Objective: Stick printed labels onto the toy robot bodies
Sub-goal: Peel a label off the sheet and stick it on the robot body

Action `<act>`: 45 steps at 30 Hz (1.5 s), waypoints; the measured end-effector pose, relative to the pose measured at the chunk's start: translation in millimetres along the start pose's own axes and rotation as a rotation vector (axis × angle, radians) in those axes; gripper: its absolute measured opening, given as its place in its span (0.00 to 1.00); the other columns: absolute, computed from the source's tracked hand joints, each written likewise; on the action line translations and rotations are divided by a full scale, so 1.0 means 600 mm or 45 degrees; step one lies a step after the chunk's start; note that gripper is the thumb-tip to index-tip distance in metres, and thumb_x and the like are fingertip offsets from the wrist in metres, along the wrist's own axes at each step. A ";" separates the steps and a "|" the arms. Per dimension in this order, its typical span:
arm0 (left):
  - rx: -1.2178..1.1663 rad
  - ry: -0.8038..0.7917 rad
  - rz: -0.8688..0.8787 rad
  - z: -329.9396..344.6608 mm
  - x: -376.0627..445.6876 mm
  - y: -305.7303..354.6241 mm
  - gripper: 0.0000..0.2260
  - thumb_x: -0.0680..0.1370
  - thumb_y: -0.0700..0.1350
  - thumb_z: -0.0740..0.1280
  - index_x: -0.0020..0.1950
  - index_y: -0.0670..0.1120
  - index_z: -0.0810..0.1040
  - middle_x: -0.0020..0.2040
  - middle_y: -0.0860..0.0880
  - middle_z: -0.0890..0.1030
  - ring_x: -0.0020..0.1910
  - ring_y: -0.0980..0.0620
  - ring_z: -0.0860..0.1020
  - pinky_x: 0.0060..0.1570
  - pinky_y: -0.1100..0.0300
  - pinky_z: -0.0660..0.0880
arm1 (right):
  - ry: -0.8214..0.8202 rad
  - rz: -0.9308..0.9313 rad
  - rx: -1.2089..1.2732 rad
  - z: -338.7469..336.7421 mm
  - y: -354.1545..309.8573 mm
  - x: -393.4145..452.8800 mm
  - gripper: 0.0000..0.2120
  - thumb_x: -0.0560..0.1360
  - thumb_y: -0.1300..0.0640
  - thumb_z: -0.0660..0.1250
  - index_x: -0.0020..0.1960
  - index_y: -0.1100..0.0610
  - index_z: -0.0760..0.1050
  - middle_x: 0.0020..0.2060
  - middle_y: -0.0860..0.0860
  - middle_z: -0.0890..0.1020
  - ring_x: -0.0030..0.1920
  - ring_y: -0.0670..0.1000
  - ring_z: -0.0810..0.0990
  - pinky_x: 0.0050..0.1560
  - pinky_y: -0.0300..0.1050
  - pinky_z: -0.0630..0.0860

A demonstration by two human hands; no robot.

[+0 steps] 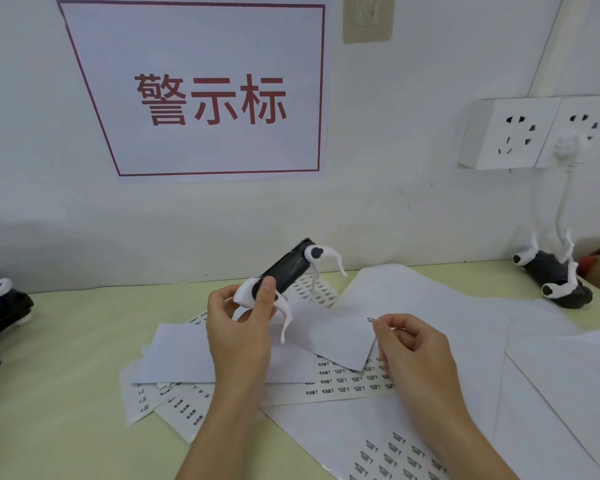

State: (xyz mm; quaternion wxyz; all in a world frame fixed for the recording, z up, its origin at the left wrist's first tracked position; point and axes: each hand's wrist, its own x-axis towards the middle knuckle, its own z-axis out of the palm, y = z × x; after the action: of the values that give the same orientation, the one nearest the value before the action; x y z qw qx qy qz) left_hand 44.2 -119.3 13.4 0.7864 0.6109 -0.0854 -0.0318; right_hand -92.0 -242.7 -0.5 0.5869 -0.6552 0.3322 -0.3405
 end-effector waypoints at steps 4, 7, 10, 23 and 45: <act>-0.426 0.011 -0.263 0.008 0.003 0.003 0.27 0.65 0.59 0.75 0.53 0.41 0.73 0.51 0.46 0.84 0.49 0.43 0.86 0.48 0.57 0.80 | -0.007 0.008 0.008 0.001 -0.001 0.002 0.07 0.78 0.55 0.69 0.41 0.53 0.80 0.25 0.47 0.73 0.27 0.47 0.66 0.30 0.38 0.65; -0.829 -0.144 -0.466 0.011 0.002 0.010 0.13 0.72 0.47 0.73 0.46 0.39 0.76 0.47 0.38 0.80 0.52 0.38 0.83 0.45 0.59 0.82 | -0.011 0.000 0.015 0.000 0.000 0.001 0.07 0.78 0.56 0.69 0.41 0.53 0.80 0.25 0.48 0.73 0.27 0.47 0.65 0.27 0.33 0.65; -1.141 -0.265 -0.750 0.014 -0.008 0.024 0.17 0.71 0.43 0.73 0.57 0.36 0.79 0.57 0.35 0.81 0.52 0.37 0.83 0.43 0.55 0.83 | -0.009 -0.002 0.011 -0.001 -0.001 0.002 0.07 0.78 0.56 0.69 0.41 0.54 0.80 0.25 0.47 0.74 0.26 0.46 0.66 0.27 0.33 0.65; -0.566 -0.645 -0.561 0.027 -0.026 0.009 0.11 0.70 0.43 0.72 0.49 0.40 0.80 0.46 0.42 0.83 0.46 0.45 0.82 0.40 0.55 0.79 | -0.016 0.002 0.047 0.000 0.000 0.005 0.08 0.78 0.55 0.69 0.41 0.47 0.81 0.26 0.49 0.74 0.28 0.48 0.66 0.33 0.45 0.66; -0.173 -1.131 -0.476 0.029 -0.039 -0.019 0.33 0.68 0.48 0.73 0.71 0.59 0.65 0.47 0.35 0.83 0.45 0.41 0.81 0.40 0.56 0.77 | 0.050 0.195 0.223 -0.011 0.000 0.016 0.09 0.78 0.61 0.65 0.40 0.58 0.77 0.27 0.50 0.75 0.27 0.47 0.69 0.33 0.45 0.69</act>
State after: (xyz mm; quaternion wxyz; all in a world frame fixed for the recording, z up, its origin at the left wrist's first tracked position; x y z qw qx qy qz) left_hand 18.9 -135.4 4.4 0.6928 0.4903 -0.2994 -0.4359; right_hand -92.3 -254.6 0.4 0.6596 -0.5674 0.3615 -0.3353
